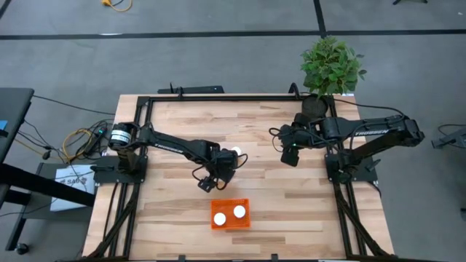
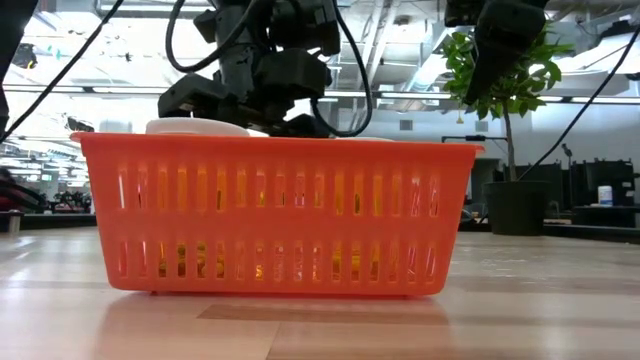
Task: Pick and place pill bottles into a basket
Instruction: Put the orange pill bottle into the orange bin
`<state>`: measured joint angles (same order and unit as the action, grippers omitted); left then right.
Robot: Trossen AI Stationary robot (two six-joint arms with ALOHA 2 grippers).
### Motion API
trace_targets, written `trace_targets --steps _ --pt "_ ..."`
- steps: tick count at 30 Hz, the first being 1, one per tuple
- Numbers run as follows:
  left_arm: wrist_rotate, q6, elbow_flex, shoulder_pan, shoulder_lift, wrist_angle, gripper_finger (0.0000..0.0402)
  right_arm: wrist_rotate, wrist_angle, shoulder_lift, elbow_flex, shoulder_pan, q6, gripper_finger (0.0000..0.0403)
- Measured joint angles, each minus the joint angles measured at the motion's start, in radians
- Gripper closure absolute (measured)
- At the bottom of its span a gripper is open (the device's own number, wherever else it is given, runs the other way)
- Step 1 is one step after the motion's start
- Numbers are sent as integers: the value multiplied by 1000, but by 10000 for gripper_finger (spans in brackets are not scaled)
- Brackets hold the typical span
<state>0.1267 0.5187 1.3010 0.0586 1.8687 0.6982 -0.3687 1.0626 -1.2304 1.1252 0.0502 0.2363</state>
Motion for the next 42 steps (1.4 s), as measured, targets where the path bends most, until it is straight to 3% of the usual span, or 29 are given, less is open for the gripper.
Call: trace_targets --steps 8,33,42 --pt "-2 9 0 0 0 0 112 0 0 0 0 0 0 163" --pt "-1 14 0 0 -1 20 194 0 0 0 0 0 0 163" --pt "-2 9 3 2 -2 38 196 0 4 0 0 0 0 163"
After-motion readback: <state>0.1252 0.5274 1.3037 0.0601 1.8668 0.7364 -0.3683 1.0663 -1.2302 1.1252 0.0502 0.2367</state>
